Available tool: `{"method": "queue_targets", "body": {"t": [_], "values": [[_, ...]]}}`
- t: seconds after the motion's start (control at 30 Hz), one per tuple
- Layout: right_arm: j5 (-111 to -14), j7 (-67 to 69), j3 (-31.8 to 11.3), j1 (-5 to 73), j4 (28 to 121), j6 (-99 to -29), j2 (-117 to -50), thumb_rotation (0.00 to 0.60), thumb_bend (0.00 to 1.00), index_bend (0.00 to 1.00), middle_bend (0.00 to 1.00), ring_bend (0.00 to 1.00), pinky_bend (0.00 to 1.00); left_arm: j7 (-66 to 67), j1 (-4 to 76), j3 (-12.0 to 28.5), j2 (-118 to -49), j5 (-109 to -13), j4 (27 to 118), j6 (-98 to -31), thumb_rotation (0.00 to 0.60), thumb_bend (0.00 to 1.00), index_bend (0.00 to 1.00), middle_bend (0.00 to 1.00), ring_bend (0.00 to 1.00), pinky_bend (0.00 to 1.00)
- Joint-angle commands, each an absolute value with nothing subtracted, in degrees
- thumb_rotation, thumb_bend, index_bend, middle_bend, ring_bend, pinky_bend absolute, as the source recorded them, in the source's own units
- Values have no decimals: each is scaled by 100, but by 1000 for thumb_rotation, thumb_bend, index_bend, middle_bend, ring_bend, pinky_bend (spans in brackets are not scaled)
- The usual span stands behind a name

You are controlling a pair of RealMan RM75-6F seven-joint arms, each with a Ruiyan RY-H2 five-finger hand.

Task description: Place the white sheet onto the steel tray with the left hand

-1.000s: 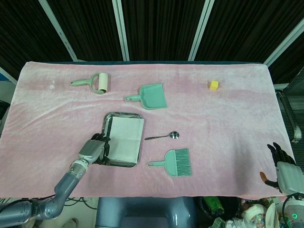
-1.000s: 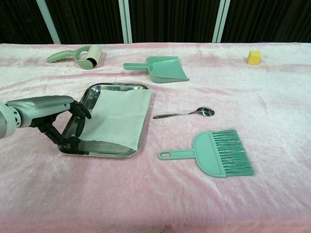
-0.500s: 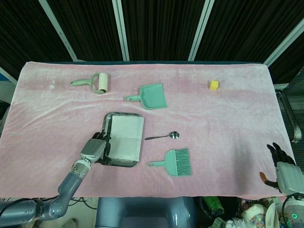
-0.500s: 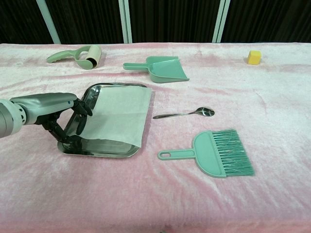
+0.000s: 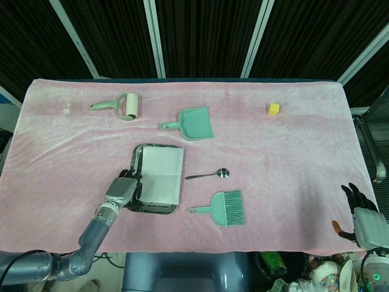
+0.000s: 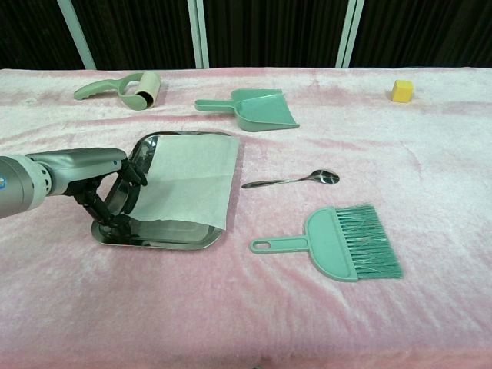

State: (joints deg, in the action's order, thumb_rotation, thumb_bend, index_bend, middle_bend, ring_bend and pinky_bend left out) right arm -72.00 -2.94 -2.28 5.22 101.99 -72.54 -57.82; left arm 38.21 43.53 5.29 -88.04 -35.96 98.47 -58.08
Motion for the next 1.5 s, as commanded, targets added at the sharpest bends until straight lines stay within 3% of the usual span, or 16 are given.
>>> {"method": "queue_targets", "body": {"t": [0.03,0.47,0.9,1.5], "values": [[-7197,-290,-229,522,10199,-7253,-5781,600,239,0,8,92,154,3890,4392,497,-8809,-3546,9884,-5859,600,380,625,158,0,0],[-7187,-269,-231,528,10198,-7236,-5782,600,239,0,8,92,154,4036,4732,423,-8447,-3160,10059,-5542,600,380,626,157,0,0],[-7181,-266,-231,530,10200,-7230,-5780,600,239,0,8,92,154,4114,4936,322,-8448,-2865,10111,-5725,600,380,623,157,0,0],[-7154,-261,-231,541,10210,-7198,-5769,600,238,0,8,92,154,4241,5092,146,-8302,-2875,10285,-5853,600,363,441,142,0,0]]}}
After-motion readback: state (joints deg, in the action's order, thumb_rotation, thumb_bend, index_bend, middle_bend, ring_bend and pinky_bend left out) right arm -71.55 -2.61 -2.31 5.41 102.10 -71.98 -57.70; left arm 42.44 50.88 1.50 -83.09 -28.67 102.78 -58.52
